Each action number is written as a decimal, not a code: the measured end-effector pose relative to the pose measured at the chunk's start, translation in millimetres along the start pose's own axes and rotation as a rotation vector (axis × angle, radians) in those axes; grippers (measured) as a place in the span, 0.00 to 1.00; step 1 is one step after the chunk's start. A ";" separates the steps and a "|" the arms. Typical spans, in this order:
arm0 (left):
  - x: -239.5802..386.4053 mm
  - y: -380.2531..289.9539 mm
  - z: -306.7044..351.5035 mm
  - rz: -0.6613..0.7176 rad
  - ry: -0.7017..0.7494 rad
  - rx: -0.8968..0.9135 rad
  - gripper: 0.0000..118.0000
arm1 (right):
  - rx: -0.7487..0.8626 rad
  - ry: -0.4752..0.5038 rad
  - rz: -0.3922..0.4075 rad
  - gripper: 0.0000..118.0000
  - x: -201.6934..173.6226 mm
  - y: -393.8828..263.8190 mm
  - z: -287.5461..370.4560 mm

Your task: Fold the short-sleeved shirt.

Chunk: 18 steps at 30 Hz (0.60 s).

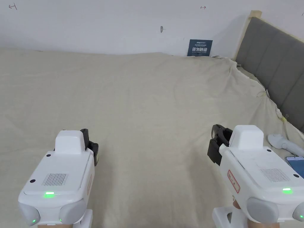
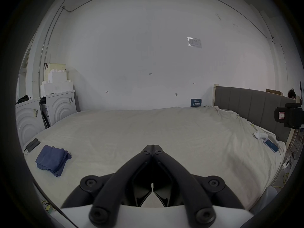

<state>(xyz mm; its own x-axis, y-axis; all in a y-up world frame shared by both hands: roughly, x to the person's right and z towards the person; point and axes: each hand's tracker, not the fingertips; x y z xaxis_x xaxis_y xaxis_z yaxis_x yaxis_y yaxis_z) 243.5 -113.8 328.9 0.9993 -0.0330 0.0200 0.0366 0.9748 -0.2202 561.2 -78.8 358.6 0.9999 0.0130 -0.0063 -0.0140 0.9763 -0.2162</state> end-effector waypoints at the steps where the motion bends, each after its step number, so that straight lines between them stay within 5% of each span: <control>1: 0.2 -0.2 0.0 0.000 -0.001 0.000 0.00 | -0.001 0.001 0.001 0.00 -0.1 0.0 -0.1; 5: 0.4 -0.3 0.3 0.011 0.004 0.006 0.00 | 0.001 0.001 0.001 0.00 -0.8 0.7 0.5; 7: 0.0 0.3 0.9 0.029 0.007 0.014 0.15 | 0.005 -0.005 -0.004 0.03 -1.3 1.7 1.0; 8: -0.7 1.1 1.0 0.042 0.009 0.017 0.32 | 0.002 -0.003 -0.007 0.14 -1.4 2.5 1.1; 9: -2.4 3.0 1.6 0.057 0.010 0.014 0.56 | 0.000 -0.003 -0.013 0.37 -1.3 3.4 1.2; 10: -3.1 4.4 0.6 0.063 0.013 0.008 0.85 | 0.000 -0.001 -0.021 0.75 -0.8 4.0 1.0; 11: -3.2 5.5 -0.7 0.070 0.023 0.002 0.99 | -0.006 0.000 -0.025 0.93 0.1 5.0 0.1; 12: -2.8 5.4 -0.1 0.072 0.037 0.008 1.00 | -0.006 -0.002 -0.026 0.99 0.1 5.4 0.1; 18: -2.0 7.1 0.6 0.052 0.023 0.032 1.00 | 0.010 -0.015 -0.053 1.00 0.6 11.4 3.3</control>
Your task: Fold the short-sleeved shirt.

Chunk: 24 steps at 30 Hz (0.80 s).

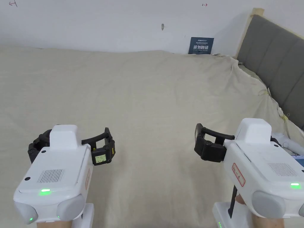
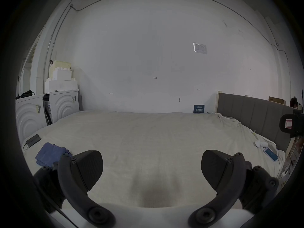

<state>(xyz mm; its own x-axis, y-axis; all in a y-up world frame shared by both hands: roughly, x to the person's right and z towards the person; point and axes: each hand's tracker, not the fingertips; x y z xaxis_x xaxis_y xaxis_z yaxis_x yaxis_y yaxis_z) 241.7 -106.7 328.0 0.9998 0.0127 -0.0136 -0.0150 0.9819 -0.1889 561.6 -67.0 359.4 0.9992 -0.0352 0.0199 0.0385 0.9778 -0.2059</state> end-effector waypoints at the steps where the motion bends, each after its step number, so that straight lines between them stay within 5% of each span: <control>1: 0.8 -0.3 -0.6 -0.001 0.001 0.000 1.00 | 0.000 0.002 -0.005 1.00 1.1 0.6 -0.6; 24: 2.8 2.8 3.3 0.002 -0.004 -0.003 1.00 | -0.014 0.003 0.020 1.00 0.6 1.5 -2.3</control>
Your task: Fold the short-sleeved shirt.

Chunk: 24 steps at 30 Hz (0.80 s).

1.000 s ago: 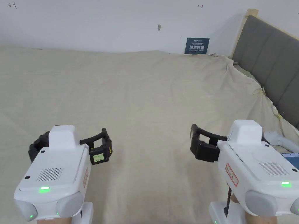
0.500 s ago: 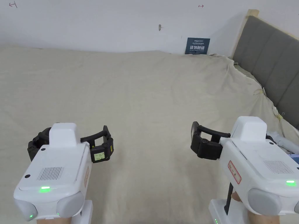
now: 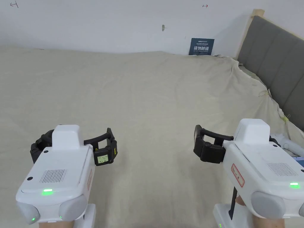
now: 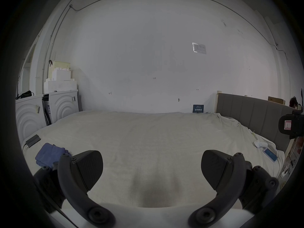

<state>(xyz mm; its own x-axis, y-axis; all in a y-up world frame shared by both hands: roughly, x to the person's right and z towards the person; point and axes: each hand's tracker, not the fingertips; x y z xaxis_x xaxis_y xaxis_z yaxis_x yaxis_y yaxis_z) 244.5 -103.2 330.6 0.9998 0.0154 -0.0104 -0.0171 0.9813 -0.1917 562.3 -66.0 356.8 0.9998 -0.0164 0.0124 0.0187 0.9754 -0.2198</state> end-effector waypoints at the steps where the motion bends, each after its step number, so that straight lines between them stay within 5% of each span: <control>1: 0.3 -0.2 -0.1 0.000 0.000 -0.001 1.00 | -0.001 0.000 -0.001 1.00 -0.3 -0.1 0.1; 24: 3.8 -1.9 1.4 -0.019 -0.012 -0.013 1.00 | -0.005 -0.005 0.010 1.00 -1.4 0.6 1.1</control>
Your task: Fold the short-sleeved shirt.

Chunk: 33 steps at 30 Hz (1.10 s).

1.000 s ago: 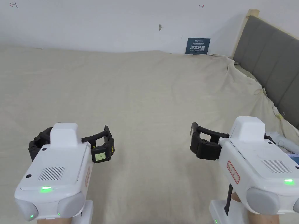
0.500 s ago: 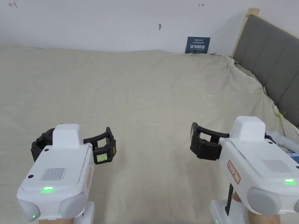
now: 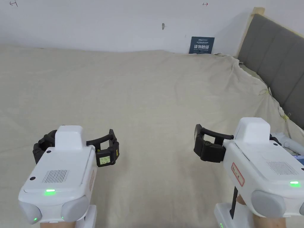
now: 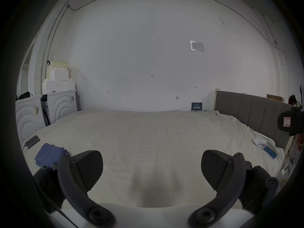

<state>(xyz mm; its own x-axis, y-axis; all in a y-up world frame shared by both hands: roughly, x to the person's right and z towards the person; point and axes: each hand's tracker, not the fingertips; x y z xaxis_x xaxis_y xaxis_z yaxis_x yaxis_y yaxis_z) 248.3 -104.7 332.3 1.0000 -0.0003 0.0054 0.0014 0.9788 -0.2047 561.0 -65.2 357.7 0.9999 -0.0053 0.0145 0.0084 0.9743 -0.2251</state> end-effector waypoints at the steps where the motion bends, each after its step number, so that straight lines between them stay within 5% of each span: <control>1: 0.1 0.1 0.0 0.000 0.000 -0.002 1.00 | 0.000 0.000 0.000 1.00 -0.4 0.4 0.1; 4: -0.2 0.4 -0.1 0.010 -0.001 -0.010 1.00 | -0.011 -0.022 0.001 1.00 -1.8 2.7 -0.9; 8: 2.7 1.9 -0.1 0.007 0.029 -0.046 1.00 | -0.300 -0.196 -0.021 1.00 -3.2 17.3 -18.0; 11: 3.7 -1.1 2.0 0.013 0.023 -0.063 1.00 | -0.522 -0.141 -0.113 0.99 0.3 21.5 -27.3; 15: 6.8 -7.4 2.5 0.012 0.014 -0.086 1.00 | -0.760 -0.008 -0.142 0.99 -3.7 14.5 -31.9; 18: 8.9 -11.9 -0.2 0.007 0.006 -0.103 1.00 | -0.766 0.061 -0.171 0.99 -9.2 0.1 -31.1; 24: 10.3 -25.7 -8.0 -0.004 0.001 -0.149 1.00 | -0.849 -0.103 -0.090 0.96 -23.6 -23.9 -51.9; 27: 7.8 -34.1 -12.2 -0.001 0.007 -0.178 1.00 | -0.850 -0.062 -0.162 0.95 -24.8 -34.0 -57.4; 33: -7.0 -54.4 -33.5 0.058 0.031 -0.301 1.00 | -0.873 -0.043 -0.147 0.96 -30.4 -60.0 -71.5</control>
<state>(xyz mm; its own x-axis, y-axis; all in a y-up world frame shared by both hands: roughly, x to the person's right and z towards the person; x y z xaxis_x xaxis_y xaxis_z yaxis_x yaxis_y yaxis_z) 241.4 -164.8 310.6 0.9981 0.0427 -0.0438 -0.0586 0.8730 -0.4842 531.0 -139.6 301.1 0.9868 -0.0911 0.1340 0.1607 0.4454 -0.8808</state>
